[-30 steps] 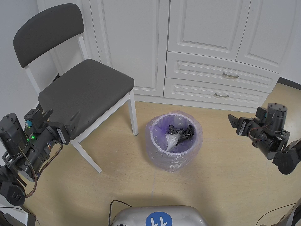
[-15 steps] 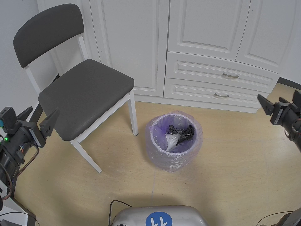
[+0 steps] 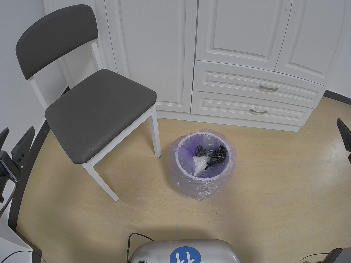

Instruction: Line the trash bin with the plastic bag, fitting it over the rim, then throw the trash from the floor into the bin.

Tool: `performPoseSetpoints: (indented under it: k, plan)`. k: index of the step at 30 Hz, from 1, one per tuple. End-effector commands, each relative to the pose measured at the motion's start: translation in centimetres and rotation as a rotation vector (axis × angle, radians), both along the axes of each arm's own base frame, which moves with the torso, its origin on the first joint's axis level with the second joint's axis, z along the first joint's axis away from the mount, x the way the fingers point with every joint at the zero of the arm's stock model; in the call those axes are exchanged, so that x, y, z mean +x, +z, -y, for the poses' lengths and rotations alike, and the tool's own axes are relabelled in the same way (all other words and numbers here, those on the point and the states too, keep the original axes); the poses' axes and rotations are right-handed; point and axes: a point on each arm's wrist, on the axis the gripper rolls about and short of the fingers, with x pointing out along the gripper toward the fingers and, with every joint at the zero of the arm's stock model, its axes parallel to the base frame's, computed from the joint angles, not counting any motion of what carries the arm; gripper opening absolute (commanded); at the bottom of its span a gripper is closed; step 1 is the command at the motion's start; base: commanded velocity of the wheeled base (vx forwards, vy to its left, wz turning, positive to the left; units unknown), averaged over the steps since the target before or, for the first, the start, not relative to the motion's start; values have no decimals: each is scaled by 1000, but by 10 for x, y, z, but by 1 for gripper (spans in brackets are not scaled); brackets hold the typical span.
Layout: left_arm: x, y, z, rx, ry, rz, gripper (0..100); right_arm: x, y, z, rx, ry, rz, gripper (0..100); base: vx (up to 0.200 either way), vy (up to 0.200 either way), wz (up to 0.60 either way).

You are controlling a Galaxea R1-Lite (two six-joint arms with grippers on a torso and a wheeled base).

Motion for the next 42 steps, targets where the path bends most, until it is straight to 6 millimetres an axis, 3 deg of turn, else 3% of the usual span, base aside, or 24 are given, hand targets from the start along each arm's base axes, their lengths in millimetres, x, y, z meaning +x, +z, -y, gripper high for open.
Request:
performPoseSetpoints:
  k: [1, 10, 19, 29, 35, 42]
  plan:
    - [-16, -4, -5, -7, 6, 26, 100, -14, -7, 4, 5, -6, 22, 100, 0, 0, 0]
    - [-43, -5, -13, -17, 33, 59, 100, -36, -13, 15, 13, -96, 80, 100, 0, 0, 0]
    - [-79, -3, -22, -67, 193, 111, 100, -80, -23, 24, 19, -189, 178, 100, 0, 0, 0]
    - [-134, 5, -23, -119, 221, 162, 100, -126, -77, 26, 12, -204, 195, 100, 0, 0, 0]
    - [-151, 1, -22, -139, 217, 177, 100, -132, -89, 24, 20, -168, 185, 100, 0, 0, 0]
    - [-163, -24, -23, -146, 207, 160, 100, -128, -103, 23, 47, -137, 157, 100, 0, 0, 0]
